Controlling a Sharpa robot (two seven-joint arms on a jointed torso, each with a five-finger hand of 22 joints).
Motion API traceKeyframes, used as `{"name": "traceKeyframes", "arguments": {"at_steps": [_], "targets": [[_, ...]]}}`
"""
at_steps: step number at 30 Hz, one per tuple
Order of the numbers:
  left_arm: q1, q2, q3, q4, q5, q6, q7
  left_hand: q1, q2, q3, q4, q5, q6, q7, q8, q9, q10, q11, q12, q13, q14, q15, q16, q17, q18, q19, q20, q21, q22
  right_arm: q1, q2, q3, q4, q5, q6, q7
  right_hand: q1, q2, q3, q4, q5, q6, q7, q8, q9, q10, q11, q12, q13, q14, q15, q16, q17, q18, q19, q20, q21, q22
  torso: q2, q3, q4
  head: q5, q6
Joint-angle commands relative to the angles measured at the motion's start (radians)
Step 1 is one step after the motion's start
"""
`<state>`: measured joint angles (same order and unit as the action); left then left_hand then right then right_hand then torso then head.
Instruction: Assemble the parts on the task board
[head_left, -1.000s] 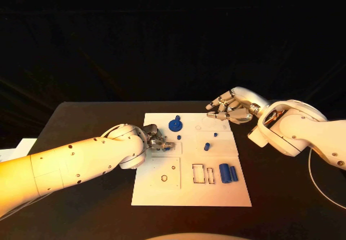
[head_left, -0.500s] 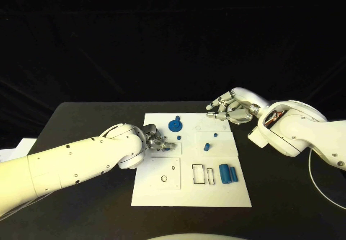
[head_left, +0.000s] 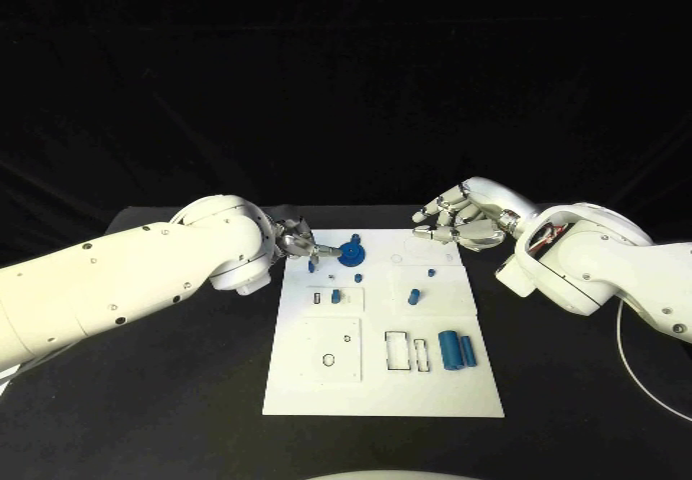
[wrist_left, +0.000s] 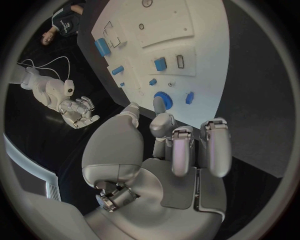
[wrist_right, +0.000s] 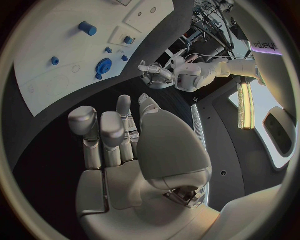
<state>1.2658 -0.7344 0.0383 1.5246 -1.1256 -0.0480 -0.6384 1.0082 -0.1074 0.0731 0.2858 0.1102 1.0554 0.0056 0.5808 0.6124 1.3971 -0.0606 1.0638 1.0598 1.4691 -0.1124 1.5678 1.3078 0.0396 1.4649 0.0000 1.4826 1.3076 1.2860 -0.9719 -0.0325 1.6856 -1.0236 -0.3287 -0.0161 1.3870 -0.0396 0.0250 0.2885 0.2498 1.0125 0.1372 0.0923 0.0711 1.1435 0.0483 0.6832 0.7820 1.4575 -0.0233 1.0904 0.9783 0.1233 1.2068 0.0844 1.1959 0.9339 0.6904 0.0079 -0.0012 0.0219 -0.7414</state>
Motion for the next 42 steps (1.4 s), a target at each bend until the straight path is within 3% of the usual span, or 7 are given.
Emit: {"name": "traceKeyframes", "arguments": {"at_steps": [1,4,7,13,19,25,42], "targets": [[0.033,0.000,0.001,-0.017,0.027,0.168,-0.017,0.027,0.008,-0.021,-0.002,-0.004,-0.022,0.006,-0.008,0.001,-0.026,0.006,-0.039,-0.037,0.102,0.003,0.003,0.263,-0.004,0.041,0.001,-0.016,0.130,-0.001,0.004,0.000,-0.003,0.000,0.012,0.008,-0.007,-0.001,-0.005,0.000,-0.002,0.001,0.000,0.005,-0.001,-0.007,0.002,0.005,-0.001,0.005,-0.001,-0.005,-0.001,0.006,-0.005,0.001,-0.005,-0.001,0.001,-0.0010,-0.0009,0.001,0.000],[0.061,0.013,0.001,-0.052,0.042,0.198,-0.019,0.051,0.023,-0.044,0.000,-0.003,-0.058,0.022,-0.031,-0.009,-0.061,0.019,-0.092,-0.087,0.102,0.013,0.003,0.263,0.003,0.028,0.009,-0.039,0.104,-0.001,0.006,0.000,-0.006,0.000,0.011,0.007,-0.007,-0.001,-0.005,0.000,-0.002,0.001,0.000,0.005,-0.001,-0.007,0.002,0.005,-0.001,0.005,-0.001,-0.005,-0.001,0.006,-0.005,0.001,-0.005,-0.001,0.002,-0.0011,-0.0002,0.000,0.002],[0.082,0.042,0.001,-0.109,0.052,0.226,-0.015,0.085,0.039,-0.060,-0.002,-0.002,-0.116,0.049,-0.082,-0.039,-0.101,0.041,-0.148,-0.142,0.102,0.031,0.003,0.263,0.006,0.020,0.022,-0.054,0.088,-0.001,0.009,0.000,-0.009,0.000,0.008,0.007,-0.008,-0.001,-0.006,-0.001,-0.002,0.001,0.000,0.005,-0.001,-0.008,0.002,0.006,-0.001,0.006,-0.001,-0.005,-0.001,0.005,-0.005,0.001,-0.005,-0.001,0.001,-0.0013,0.0019,-0.001,0.004],[0.099,0.128,-0.008,-0.255,0.057,0.282,-0.002,0.119,0.056,-0.083,-0.001,-0.001,-0.136,0.068,-0.126,-0.079,-0.112,0.058,-0.155,-0.156,0.102,0.046,0.003,0.263,0.006,0.021,0.039,-0.055,0.090,-0.001,0.016,0.000,-0.014,0.000,0.005,0.007,-0.002,0.002,-0.005,-0.005,0.004,0.000,0.000,0.005,-0.001,-0.009,0.002,0.006,-0.003,0.006,-0.002,-0.007,0.000,0.006,-0.005,0.001,-0.007,-0.003,0.002,-0.0024,0.0016,0.004,0.006],[0.100,0.201,-0.032,-0.382,0.040,0.328,0.010,0.125,0.064,-0.096,0.001,-0.002,-0.117,0.065,-0.126,-0.088,-0.103,0.057,-0.138,-0.146,0.102,0.046,0.003,0.263,0.005,0.026,0.042,-0.050,0.098,-0.001,0.021,0.000,-0.017,0.000,0.005,0.009,0.003,0.004,-0.004,-0.007,0.007,-0.001,0.000,0.004,-0.002,-0.009,0.001,0.006,-0.004,0.006,-0.002,-0.008,0.000,0.006,-0.004,0.001,-0.008,-0.003,0.003,-0.0032,-0.0004,0.008,0.005],[0.088,0.257,-0.046,-0.470,0.035,0.354,0.026,0.126,0.076,-0.107,0.003,-0.001,-0.101,0.061,-0.123,-0.092,-0.097,0.054,-0.126,-0.138,0.102,0.044,0.003,0.263,0.003,0.029,0.041,-0.045,0.104,-0.002,0.026,0.000,-0.019,0.000,0.007,0.011,0.009,0.007,-0.002,-0.009,0.014,-0.001,0.000,0.004,-0.002,-0.011,0.001,0.007,-0.006,0.007,-0.002,-0.010,0.000,0.006,-0.004,0.000,-0.010,-0.005,0.007,-0.0066,-0.0064,0.014,0.006],[0.072,0.298,-0.054,-0.545,0.033,0.408,0.024,0.125,0.092,-0.120,0.002,-0.001,-0.084,0.056,-0.116,-0.092,-0.094,0.050,-0.116,-0.133,0.102,0.041,0.003,0.263,0.002,0.032,0.039,-0.041,0.110,-0.003,0.029,0.000,-0.021,-0.001,0.009,0.012,0.016,0.008,-0.001,-0.012,0.029,-0.002,0.000,0.005,-0.001,-0.012,0.001,0.007,-0.009,0.008,-0.002,-0.011,0.000,0.006,-0.003,0.000,-0.012,-0.006,0.006,-0.0054,-0.0056,0.017,0.002]]}}
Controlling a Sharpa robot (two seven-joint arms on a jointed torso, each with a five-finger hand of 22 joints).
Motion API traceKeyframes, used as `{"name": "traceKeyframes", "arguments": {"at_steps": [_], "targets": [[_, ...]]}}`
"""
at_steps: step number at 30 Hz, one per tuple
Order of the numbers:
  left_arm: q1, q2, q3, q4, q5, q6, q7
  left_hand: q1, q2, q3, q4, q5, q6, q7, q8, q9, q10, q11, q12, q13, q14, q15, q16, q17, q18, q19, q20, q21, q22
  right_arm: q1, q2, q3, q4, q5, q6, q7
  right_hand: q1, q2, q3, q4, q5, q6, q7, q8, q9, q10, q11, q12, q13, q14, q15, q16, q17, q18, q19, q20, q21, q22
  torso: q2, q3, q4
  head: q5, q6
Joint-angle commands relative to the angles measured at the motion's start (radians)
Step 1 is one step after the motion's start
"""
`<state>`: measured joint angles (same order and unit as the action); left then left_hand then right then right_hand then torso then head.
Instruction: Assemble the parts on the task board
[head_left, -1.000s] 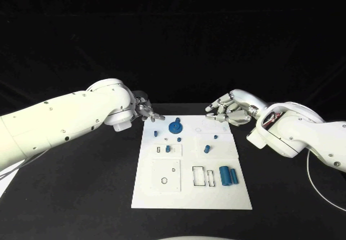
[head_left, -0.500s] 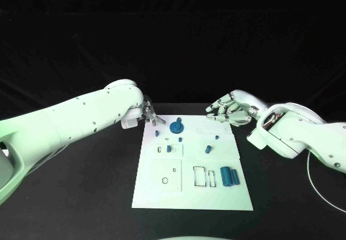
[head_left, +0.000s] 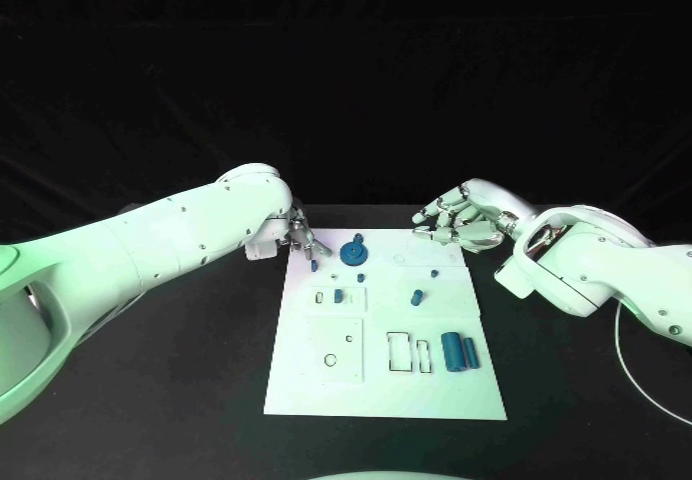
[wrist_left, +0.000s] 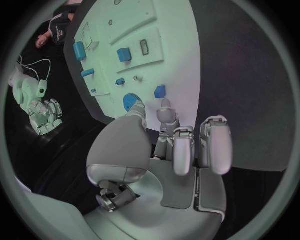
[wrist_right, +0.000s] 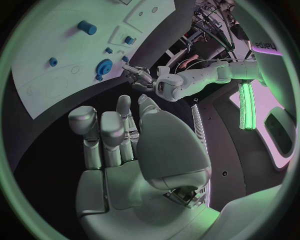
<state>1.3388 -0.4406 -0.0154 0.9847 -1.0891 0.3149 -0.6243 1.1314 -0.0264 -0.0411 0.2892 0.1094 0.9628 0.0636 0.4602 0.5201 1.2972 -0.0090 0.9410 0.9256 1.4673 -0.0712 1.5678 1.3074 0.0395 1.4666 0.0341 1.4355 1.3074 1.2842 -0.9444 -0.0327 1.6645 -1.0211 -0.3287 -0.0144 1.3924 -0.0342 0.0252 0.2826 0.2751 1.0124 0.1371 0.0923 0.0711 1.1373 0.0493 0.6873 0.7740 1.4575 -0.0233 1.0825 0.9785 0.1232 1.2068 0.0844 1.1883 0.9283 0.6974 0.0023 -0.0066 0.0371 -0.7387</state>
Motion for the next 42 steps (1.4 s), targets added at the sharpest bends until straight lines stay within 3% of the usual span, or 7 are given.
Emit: {"name": "traceKeyframes", "arguments": {"at_steps": [1,23,42], "targets": [[-0.002,0.004,0.000,-0.007,-0.004,0.046,0.010,0.003,0.012,-0.007,-0.002,0.000,0.009,-0.002,0.005,0.001,0.006,-0.002,0.007,0.001,0.104,0.000,0.003,0.263,0.002,0.031,0.005,0.007,0.111,-0.001,0.001,0.000,0.000,-0.003,0.009,0.010,0.011,0.003,-0.001,-0.006,0.003,-0.002,0.000,0.005,-0.001,-0.006,0.000,0.003,-0.001,0.008,-0.002,-0.004,0.000,0.006,-0.003,0.000,-0.004,-0.001,0.000,0.0002,-0.0002,0.001,-0.001],[-0.004,0.007,0.000,-0.014,-0.004,0.073,0.010,0.060,0.027,-0.015,-0.021,0.002,0.021,-0.009,0.016,0.006,0.010,-0.008,0.018,0.004,0.104,-0.006,0.003,0.263,0.000,0.035,0.000,0.012,0.120,-0.002,0.004,0.000,-0.002,-0.003,0.010,0.010,0.015,0.003,0.000,-0.006,0.013,-0.002,0.001,0.005,-0.001,-0.007,0.000,0.004,-0.004,0.008,-0.002,-0.005,0.001,0.006,-0.003,0.000,-0.006,-0.002,0.000,0.0009,0.0001,0.001,-0.002],[-0.005,0.019,0.000,-0.023,-0.004,0.059,0.018,0.145,0.069,0.025,-0.061,0.005,0.027,-0.017,0.025,0.015,0.018,-0.016,0.027,0.005,0.104,-0.011,0.003,0.263,0.000,0.034,-0.006,0.010,0.121,-0.002,0.005,0.000,-0.004,-0.003,0.010,0.011,0.016,0.004,0.000,-0.007,0.015,-0.002,0.001,0.005,-0.001,-0.007,0.000,0.004,-0.004,0.008,-0.002,-0.005,0.001,0.006,-0.002,0.000,-0.006,-0.002,0.001,0.0006,0.0000,0.000,-0.006]]}}
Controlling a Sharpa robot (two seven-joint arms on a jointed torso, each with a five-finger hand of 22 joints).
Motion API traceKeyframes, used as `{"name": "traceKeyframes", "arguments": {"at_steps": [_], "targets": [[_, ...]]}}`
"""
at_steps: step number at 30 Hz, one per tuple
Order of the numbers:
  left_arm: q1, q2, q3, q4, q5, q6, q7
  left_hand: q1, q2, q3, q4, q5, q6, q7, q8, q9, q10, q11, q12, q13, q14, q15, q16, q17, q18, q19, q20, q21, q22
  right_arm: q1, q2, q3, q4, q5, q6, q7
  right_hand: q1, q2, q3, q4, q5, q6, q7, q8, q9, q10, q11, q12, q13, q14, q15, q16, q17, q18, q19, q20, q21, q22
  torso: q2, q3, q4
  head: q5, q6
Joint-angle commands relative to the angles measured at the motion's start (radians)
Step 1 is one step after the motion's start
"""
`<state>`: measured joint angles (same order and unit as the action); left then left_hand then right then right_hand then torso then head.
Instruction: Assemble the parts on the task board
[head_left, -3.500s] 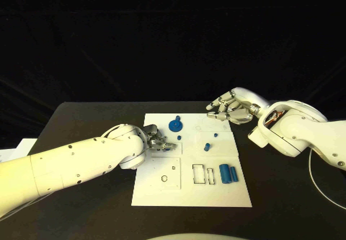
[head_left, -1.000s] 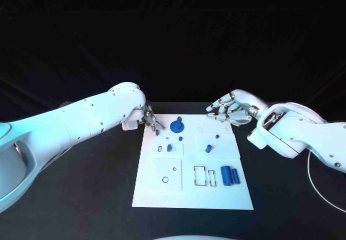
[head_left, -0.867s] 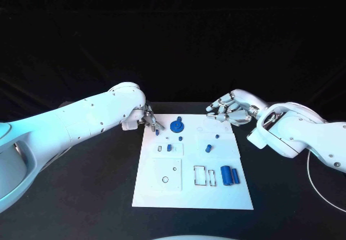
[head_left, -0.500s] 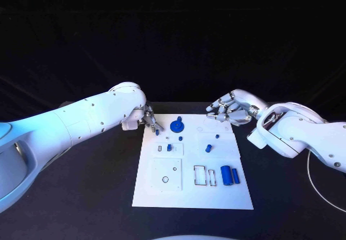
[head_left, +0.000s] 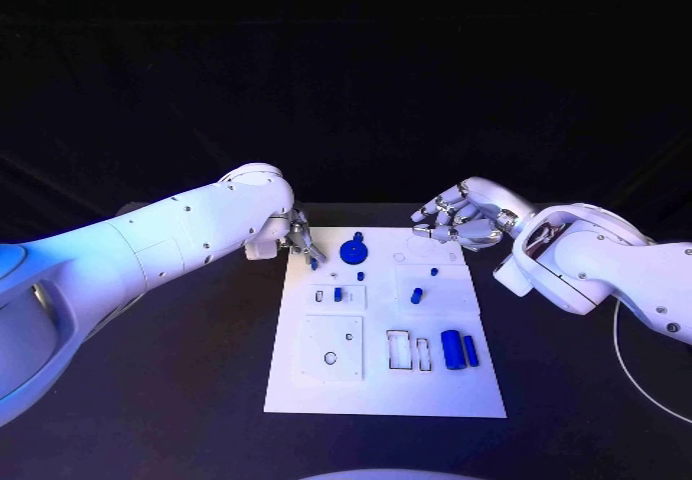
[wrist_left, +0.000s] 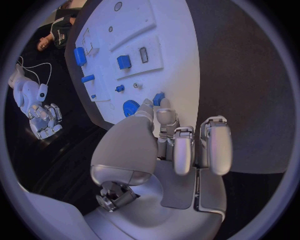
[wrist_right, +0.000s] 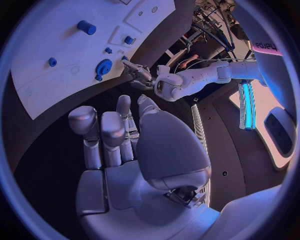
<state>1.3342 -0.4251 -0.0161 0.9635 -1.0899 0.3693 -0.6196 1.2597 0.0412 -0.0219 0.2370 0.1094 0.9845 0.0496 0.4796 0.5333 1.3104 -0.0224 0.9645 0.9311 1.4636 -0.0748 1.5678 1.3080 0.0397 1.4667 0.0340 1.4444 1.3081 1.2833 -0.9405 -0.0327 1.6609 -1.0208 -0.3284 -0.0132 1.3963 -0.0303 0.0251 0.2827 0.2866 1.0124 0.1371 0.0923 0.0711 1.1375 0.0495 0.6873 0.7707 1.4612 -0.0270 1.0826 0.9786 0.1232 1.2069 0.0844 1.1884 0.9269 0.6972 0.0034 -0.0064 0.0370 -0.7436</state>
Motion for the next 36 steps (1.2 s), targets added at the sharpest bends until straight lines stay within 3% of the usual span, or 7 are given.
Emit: {"name": "traceKeyframes", "arguments": {"at_steps": [1,8,11,18,22,30,36], "targets": [[0.000,0.005,0.000,-0.002,-0.003,0.003,0.013,0.025,0.005,0.011,-0.014,0.006,0.005,-0.004,0.005,0.002,0.004,-0.003,0.004,-0.001,0.107,-0.008,0.003,0.263,0.000,0.034,-0.006,0.001,0.120,-0.001,0.001,0.000,0.000,-0.003,0.010,0.010,0.012,0.000,0.000,-0.007,0.004,-0.002,0.001,0.005,-0.001,-0.007,0.000,0.004,-0.001,0.005,0.001,-0.005,0.001,0.006,-0.002,0.000,-0.006,-0.001,0.001,-0.0006,-0.0001,0.000,-0.001],[-0.001,0.007,0.000,-0.006,-0.002,-0.002,0.014,0.161,0.037,0.119,-0.105,0.014,-0.014,-0.013,-0.007,-0.001,-0.003,-0.012,-0.008,-0.012,0.107,-0.017,0.003,0.263,0.001,0.033,-0.014,-0.003,0.118,-0.001,0.002,0.000,0.000,-0.003,0.011,0.009,0.012,0.000,0.001,-0.006,0.006,-0.002,0.001,0.005,-0.001,-0.007,0.000,0.004,-0.001,0.005,0.001,-0.006,0.000,0.006,-0.002,0.000,-0.007,-0.001,0.000,-0.0004,-0.0002,-0.001,-0.004],[-0.001,0.006,0.000,-0.006,-0.001,0.003,0.013,0.192,0.028,0.189,-0.139,0.014,-0.023,-0.005,-0.012,-0.002,-0.005,-0.007,-0.017,-0.019,0.107,-0.013,0.003,0.263,0.001,0.032,-0.014,-0.004,0.119,-0.001,0.002,0.000,0.000,-0.003,0.011,0.009,0.012,0.000,0.001,-0.006,0.006,-0.002,0.001,0.005,-0.001,-0.007,0.000,0.004,-0.001,0.005,0.001,-0.006,0.000,0.006,-0.002,0.000,-0.007,-0.001,0.000,0.0000,0.0001,-0.001,-0.004],[-0.001,-0.006,0.000,0.007,0.017,0.003,0.014,0.095,-0.072,0.457,-0.181,0.013,-0.021,0.006,0.003,0.017,0.011,0.000,-0.024,-0.036,0.107,-0.003,0.003,0.263,0.001,0.033,-0.006,-0.007,0.122,-0.001,0.002,0.000,0.001,-0.003,0.012,0.009,0.012,0.000,0.001,-0.006,0.006,-0.002,0.001,0.005,-0.001,-0.007,0.000,0.004,-0.001,0.005,0.001,-0.006,0.000,0.006,-0.002,0.000,-0.007,-0.001,-0.001,0.0009,0.0006,0.000,-0.004],[-0.001,-0.024,0.000,0.032,0.046,-0.029,0.023,0.054,-0.104,0.543,-0.202,0.019,-0.021,0.002,0.015,0.030,0.019,0.000,-0.018,-0.035,0.107,-0.003,0.003,0.263,0.001,0.034,-0.007,-0.006,0.125,-0.001,0.001,0.000,0.002,-0.003,0.013,0.009,0.012,0.000,0.001,-0.006,0.006,-0.002,0.001,0.005,-0.001,-0.007,0.000,0.004,-0.001,0.005,0.001,-0.006,0.000,0.006,-0.002,0.000,-0.007,-0.001,-0.001,0.0013,0.0013,0.000,-0.004],[-0.001,-0.087,0.000,0.126,0.116,-0.129,0.041,0.013,-0.143,0.617,-0.233,0.048,-0.010,-0.001,0.030,0.044,0.038,-0.005,0.001,-0.022,0.107,-0.008,0.003,0.263,-0.002,0.040,-0.009,0.000,0.134,-0.001,-0.003,0.000,0.005,-0.001,0.013,0.009,0.012,0.000,0.000,-0.006,0.009,-0.002,0.001,0.005,-0.001,-0.008,0.000,0.004,-0.002,0.005,0.001,-0.005,0.002,0.006,-0.002,0.000,-0.006,-0.001,-0.004,0.0038,0.0031,0.004,-0.002],[-0.003,-0.159,-0.002,0.240,0.156,-0.220,0.059,-0.018,-0.176,0.654,-0.253,0.124,0.008,-0.005,0.034,0.048,0.060,-0.010,0.020,-0.004,0.107,-0.011,0.003,0.263,-0.005,0.046,-0.013,0.010,0.146,0.000,-0.005,0.000,0.007,0.001,0.012,0.010,0.012,0.000,0.000,-0.006,0.009,-0.002,0.001,0.005,-0.001,-0.008,0.000,0.004,-0.002,0.005,0.001,-0.005,0.002,0.006,-0.002,0.000,-0.006,-0.001,-0.006,0.0067,0.0046,0.006,-0.003]]}}
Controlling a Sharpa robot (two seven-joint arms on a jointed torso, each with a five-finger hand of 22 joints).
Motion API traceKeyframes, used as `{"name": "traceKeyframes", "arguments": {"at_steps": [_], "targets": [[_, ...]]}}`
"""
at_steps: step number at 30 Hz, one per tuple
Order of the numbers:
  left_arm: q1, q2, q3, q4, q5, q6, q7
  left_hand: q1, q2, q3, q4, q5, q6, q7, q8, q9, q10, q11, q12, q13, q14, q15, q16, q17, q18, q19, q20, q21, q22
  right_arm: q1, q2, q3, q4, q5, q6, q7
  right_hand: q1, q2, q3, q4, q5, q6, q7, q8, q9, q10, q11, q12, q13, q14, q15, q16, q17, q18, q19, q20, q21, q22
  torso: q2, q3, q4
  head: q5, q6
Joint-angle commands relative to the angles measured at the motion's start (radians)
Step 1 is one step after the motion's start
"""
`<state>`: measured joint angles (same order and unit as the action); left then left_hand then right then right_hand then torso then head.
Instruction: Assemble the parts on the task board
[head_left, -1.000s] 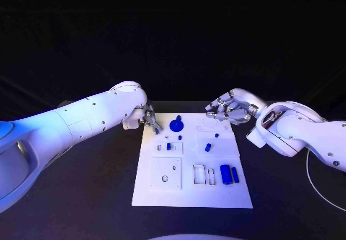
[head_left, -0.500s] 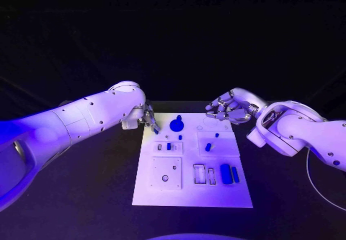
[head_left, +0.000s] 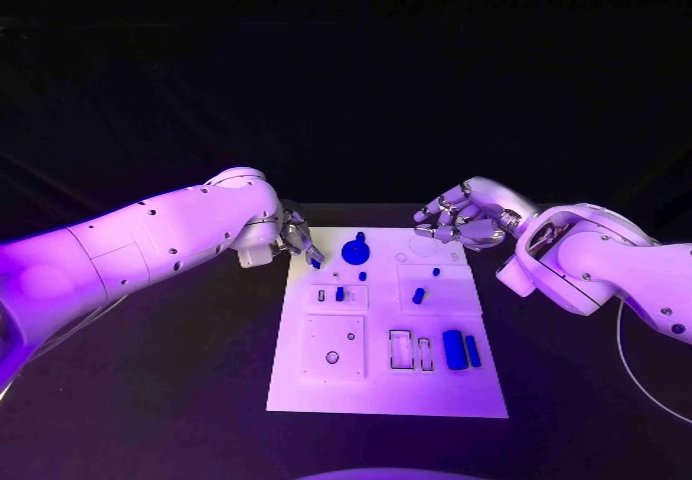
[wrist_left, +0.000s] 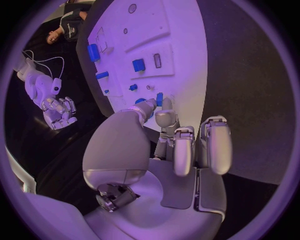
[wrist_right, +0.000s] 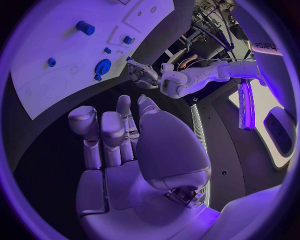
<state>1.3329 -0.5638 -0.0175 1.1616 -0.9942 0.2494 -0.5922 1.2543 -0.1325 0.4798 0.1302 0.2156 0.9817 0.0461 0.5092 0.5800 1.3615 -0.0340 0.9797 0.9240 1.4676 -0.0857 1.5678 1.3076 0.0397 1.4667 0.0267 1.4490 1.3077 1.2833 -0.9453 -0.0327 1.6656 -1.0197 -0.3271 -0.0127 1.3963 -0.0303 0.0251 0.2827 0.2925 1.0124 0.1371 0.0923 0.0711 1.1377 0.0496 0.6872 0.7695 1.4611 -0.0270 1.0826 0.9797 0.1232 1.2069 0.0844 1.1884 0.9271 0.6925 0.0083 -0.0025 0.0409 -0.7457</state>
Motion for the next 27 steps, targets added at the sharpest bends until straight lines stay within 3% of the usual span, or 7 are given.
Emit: {"name": "traceKeyframes", "arguments": {"at_steps": [1,6,12,14,21,27], "targets": [[-0.003,-0.029,-0.001,0.056,0.061,-0.109,0.034,-0.014,-0.005,0.154,-0.148,0.023,0.012,-0.002,0.005,0.001,0.010,0.001,0.005,0.003,0.103,-0.001,0.003,0.263,-0.005,0.046,-0.006,0.006,0.147,-0.001,0.000,0.000,0.003,0.000,0.010,0.009,0.012,0.000,0.000,-0.006,0.003,-0.002,0.001,0.005,-0.001,-0.008,0.000,0.004,-0.001,0.005,0.001,-0.005,0.001,0.006,-0.002,0.000,-0.006,-0.001,-0.002,0.0018,0.0010,0.002,-0.002],[-0.030,-0.082,-0.005,0.139,0.021,-0.160,0.047,-0.021,-0.014,0.161,-0.154,0.041,0.019,-0.004,0.004,0.001,0.015,0.000,0.006,0.004,0.103,-0.002,0.003,0.263,-0.006,0.049,-0.007,0.011,0.153,-0.001,-0.001,0.000,0.002,0.001,0.010,0.010,0.012,0.000,0.000,-0.006,0.003,-0.002,0.001,0.005,-0.001,-0.008,0.000,0.004,-0.001,0.005,0.001,-0.005,0.001,0.006,-0.002,0.000,-0.006,-0.001,-0.001,0.0012,0.0018,0.004,-0.002],[-0.059,-0.117,-0.009,0.196,-0.038,-0.211,0.062,-0.026,-0.020,0.167,-0.157,0.055,0.025,-0.005,0.003,0.001,0.019,-0.002,0.005,0.003,0.103,-0.003,0.003,0.263,-0.007,0.051,-0.008,0.014,0.157,-0.001,-0.001,0.000,0.001,0.001,0.011,0.010,0.012,0.000,0.000,-0.006,0.003,-0.002,0.001,0.005,-0.001,-0.008,0.000,0.004,-0.001,0.005,0.001,-0.005,0.001,0.006,-0.002,0.000,-0.006,-0.001,-0.001,-0.0013,0.0057,0.004,-0.006],[-0.069,-0.125,-0.010,0.214,-0.054,-0.227,0.066,-0.027,-0.021,0.168,-0.158,0.058,0.026,-0.006,0.003,0.001,0.021,-0.002,0.005,0.003,0.103,-0.003,0.003,0.263,-0.008,0.052,-0.008,0.015,0.158,-0.001,-0.001,0.000,0.000,0.002,0.011,0.011,0.012,0.000,0.000,-0.006,0.003,-0.002,0.001,0.005,-0.001,-0.008,0.000,0.004,-0.001,0.005,0.001,-0.005,0.001,0.006,-0.002,0.000,-0.006,-0.001,-0.001,-0.0005,0.0040,0.007,-0.006],[-0.091,-0.137,-0.012,0.243,-0.082,-0.235,0.062,-0.028,-0.022,0.169,-0.158,0.060,0.027,-0.006,0.003,0.001,0.021,-0.002,0.005,0.003,0.103,-0.003,0.003,0.263,-0.008,0.052,-0.008,0.016,0.158,-0.001,-0.001,0.000,0.000,0.002,0.011,0.012,0.012,0.000,0.000,-0.005,0.005,-0.002,0.001,0.005,-0.001,-0.008,0.000,0.004,-0.001,0.005,0.001,-0.006,0.001,0.006,-0.002,0.000,-0.008,-0.003,0.000,-0.0004,0.0017,0.008,-0.009],[-0.100,-0.142,-0.013,0.253,-0.086,-0.213,0.052,-0.028,-0.022,0.169,-0.158,0.060,0.027,-0.006,0.003,0.001,0.021,-0.002,0.005,0.003,0.103,-0.003,0.003,0.263,-0.008,0.052,-0.008,0.016,0.158,-0.001,-0.001,0.000,-0.001,0.002,0.011,0.012,0.012,0.000,0.000,-0.005,0.005,-0.002,0.001,0.005,-0.001,-0.008,0.000,0.004,-0.001,0.005,0.001,-0.006,0.001,0.006,-0.002,0.000,-0.008,-0.003,-0.001,0.0001,0.0018,0.007,-0.012]]}}
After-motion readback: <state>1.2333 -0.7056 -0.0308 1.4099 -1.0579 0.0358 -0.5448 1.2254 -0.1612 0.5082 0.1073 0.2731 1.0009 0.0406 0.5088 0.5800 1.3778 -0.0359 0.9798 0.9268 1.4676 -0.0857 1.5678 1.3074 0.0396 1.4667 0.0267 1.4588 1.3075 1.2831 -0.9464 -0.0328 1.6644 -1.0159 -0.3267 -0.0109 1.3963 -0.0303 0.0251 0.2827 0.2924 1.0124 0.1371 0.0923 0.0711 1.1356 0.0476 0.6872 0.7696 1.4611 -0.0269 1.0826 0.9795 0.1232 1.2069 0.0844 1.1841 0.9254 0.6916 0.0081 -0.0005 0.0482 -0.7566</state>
